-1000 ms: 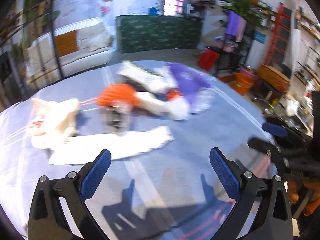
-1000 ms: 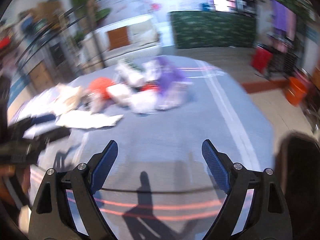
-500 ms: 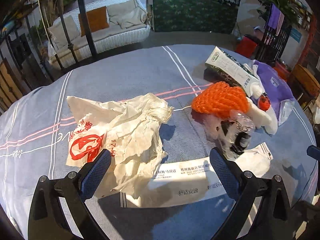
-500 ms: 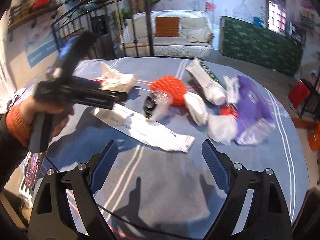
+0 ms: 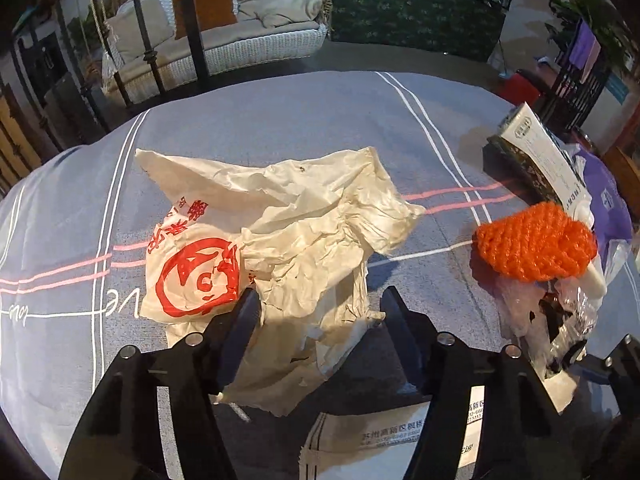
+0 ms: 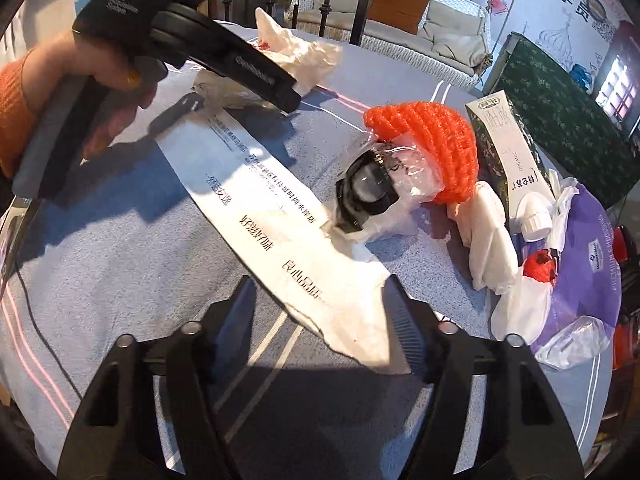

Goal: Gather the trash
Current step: 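Move both tools back to the pile and grasp the white paper strip with the right tool, then drop the paper strip from the right tool into the bin while the left tool holds the white bag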

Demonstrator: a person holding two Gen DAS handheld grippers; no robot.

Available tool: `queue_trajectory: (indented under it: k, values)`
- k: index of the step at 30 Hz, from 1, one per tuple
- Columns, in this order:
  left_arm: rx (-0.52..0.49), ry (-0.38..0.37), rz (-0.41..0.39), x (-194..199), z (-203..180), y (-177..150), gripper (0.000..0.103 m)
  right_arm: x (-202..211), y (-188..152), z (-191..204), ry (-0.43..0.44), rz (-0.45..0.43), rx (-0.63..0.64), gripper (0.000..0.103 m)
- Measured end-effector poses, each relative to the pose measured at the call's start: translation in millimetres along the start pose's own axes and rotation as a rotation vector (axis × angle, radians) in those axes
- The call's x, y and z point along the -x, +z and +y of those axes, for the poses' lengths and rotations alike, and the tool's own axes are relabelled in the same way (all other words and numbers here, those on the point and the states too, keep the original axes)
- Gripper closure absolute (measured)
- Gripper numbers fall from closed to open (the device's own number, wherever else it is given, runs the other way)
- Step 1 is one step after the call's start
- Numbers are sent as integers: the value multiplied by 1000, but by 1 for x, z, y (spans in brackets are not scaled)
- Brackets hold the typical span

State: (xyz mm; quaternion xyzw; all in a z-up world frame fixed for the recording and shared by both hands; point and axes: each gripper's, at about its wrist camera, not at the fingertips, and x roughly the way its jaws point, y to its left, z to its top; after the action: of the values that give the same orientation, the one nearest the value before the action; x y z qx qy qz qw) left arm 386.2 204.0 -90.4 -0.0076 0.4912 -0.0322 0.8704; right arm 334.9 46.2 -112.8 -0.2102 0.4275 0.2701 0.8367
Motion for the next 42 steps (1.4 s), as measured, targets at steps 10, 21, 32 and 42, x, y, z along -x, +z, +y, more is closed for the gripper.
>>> queue_trajectory:
  k: [10, 21, 32, 42]
  values:
    - [70, -13, -56, 25, 6, -7, 67, 20, -8, 2, 94, -63, 0, 99]
    - [85, -59, -176, 78, -21, -29, 69, 75, -33, -13, 104, -201, -149, 100]
    - [79, -127, -323, 133, -67, -55, 69, 127, -96, -42, 31, -283, -315, 101]
    - [-40, -247, -327, 135, -155, -87, 69, 178, -184, -101, -121, -330, -531, 101]
